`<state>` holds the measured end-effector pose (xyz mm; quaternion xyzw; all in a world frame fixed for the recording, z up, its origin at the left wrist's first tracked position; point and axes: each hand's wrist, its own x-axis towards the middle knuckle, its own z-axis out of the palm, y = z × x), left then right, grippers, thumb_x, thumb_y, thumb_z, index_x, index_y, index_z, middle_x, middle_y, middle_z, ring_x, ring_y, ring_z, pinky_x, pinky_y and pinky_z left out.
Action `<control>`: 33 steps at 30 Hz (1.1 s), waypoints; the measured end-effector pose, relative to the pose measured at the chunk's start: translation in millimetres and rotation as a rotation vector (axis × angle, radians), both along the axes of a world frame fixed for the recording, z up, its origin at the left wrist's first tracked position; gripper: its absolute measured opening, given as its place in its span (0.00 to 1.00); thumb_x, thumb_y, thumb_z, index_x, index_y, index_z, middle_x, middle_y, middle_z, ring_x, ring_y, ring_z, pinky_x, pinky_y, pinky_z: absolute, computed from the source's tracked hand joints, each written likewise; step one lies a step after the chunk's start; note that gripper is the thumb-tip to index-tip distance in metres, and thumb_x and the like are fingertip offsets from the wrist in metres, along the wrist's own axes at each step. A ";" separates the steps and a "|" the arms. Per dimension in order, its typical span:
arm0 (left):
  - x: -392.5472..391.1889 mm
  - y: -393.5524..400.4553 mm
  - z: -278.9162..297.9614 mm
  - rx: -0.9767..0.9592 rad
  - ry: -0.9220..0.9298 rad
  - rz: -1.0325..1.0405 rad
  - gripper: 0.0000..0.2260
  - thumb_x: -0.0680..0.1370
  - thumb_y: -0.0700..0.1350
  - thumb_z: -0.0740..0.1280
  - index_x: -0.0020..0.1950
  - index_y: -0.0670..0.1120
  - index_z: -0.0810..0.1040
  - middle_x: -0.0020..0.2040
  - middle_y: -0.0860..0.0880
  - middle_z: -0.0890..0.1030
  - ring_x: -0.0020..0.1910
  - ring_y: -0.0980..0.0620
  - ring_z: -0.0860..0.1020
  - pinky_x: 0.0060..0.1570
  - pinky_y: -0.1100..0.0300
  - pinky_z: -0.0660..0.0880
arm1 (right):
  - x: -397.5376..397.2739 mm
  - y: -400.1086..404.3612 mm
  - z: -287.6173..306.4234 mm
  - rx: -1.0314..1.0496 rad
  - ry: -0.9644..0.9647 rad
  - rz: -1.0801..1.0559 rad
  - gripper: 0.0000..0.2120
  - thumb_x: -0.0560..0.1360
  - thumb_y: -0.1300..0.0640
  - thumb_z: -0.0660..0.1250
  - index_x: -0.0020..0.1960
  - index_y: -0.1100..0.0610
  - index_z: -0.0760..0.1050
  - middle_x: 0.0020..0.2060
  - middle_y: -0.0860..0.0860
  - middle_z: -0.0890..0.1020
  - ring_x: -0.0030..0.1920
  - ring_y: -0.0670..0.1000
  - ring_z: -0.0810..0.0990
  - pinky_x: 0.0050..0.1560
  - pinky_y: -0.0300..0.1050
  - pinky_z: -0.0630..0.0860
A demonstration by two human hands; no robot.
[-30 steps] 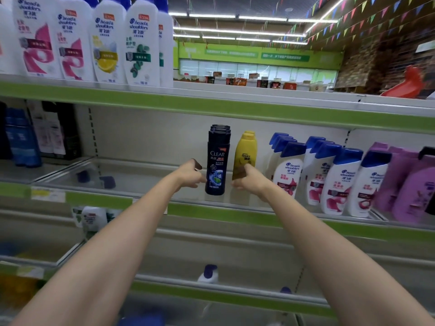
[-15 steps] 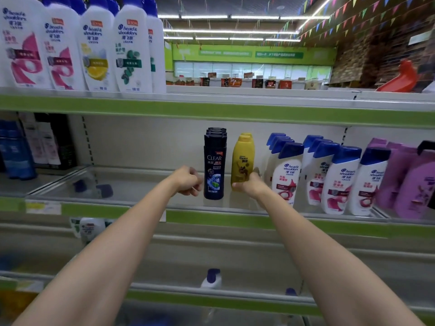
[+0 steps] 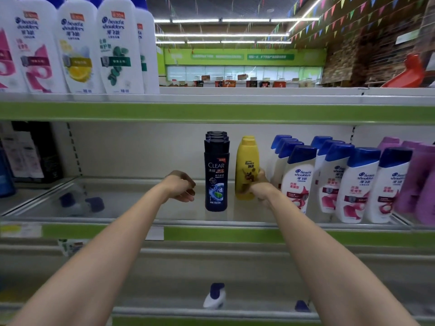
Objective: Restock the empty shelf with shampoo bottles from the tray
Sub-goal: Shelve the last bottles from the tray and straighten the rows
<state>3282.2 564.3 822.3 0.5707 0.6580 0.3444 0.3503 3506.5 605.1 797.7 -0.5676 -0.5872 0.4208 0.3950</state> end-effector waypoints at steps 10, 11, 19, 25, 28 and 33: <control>8.2 17.0 -1.6 -0.018 -0.045 -0.032 0.05 0.79 0.34 0.60 0.51 0.38 0.74 0.40 0.41 0.80 0.35 0.46 0.80 0.34 0.59 0.81 | 0.7 12.1 -8.6 0.032 0.023 0.067 0.37 0.73 0.69 0.66 0.74 0.55 0.50 0.65 0.56 0.71 0.67 0.57 0.68 0.63 0.49 0.68; 8.4 17.5 -2.4 -0.019 -0.047 -0.033 0.04 0.79 0.34 0.59 0.51 0.38 0.74 0.40 0.41 0.80 0.35 0.46 0.80 0.35 0.59 0.81 | -0.3 11.5 -8.3 0.031 0.029 0.073 0.37 0.72 0.69 0.66 0.74 0.56 0.50 0.65 0.57 0.71 0.67 0.57 0.69 0.65 0.50 0.68; 7.9 17.5 -6.9 -0.029 -0.057 -0.033 0.05 0.80 0.35 0.59 0.52 0.38 0.74 0.40 0.41 0.80 0.35 0.47 0.80 0.33 0.60 0.81 | -13.6 8.9 -7.7 0.076 0.028 0.094 0.38 0.71 0.69 0.68 0.74 0.57 0.51 0.64 0.58 0.71 0.66 0.56 0.70 0.67 0.54 0.70; 4.6 16.7 -7.0 -0.029 -0.069 -0.026 0.06 0.80 0.34 0.58 0.49 0.39 0.74 0.40 0.41 0.80 0.35 0.47 0.81 0.33 0.60 0.81 | -17.2 10.5 -8.7 0.057 0.047 0.106 0.37 0.72 0.68 0.67 0.74 0.57 0.51 0.64 0.58 0.73 0.66 0.56 0.71 0.68 0.55 0.69; 4.8 17.0 -7.7 -0.030 -0.073 -0.025 0.06 0.79 0.33 0.57 0.49 0.39 0.74 0.40 0.41 0.80 0.35 0.47 0.80 0.33 0.60 0.81 | -20.3 10.2 -8.9 0.060 0.072 0.085 0.37 0.72 0.69 0.66 0.74 0.57 0.51 0.64 0.58 0.72 0.66 0.57 0.71 0.68 0.54 0.69; 8.3 15.4 -7.8 -0.035 -0.074 -0.027 0.07 0.79 0.33 0.57 0.51 0.38 0.74 0.40 0.41 0.80 0.35 0.47 0.80 0.32 0.61 0.81 | -26.2 11.1 -9.6 0.049 0.094 0.040 0.37 0.73 0.70 0.64 0.75 0.56 0.50 0.66 0.59 0.70 0.67 0.56 0.70 0.66 0.52 0.70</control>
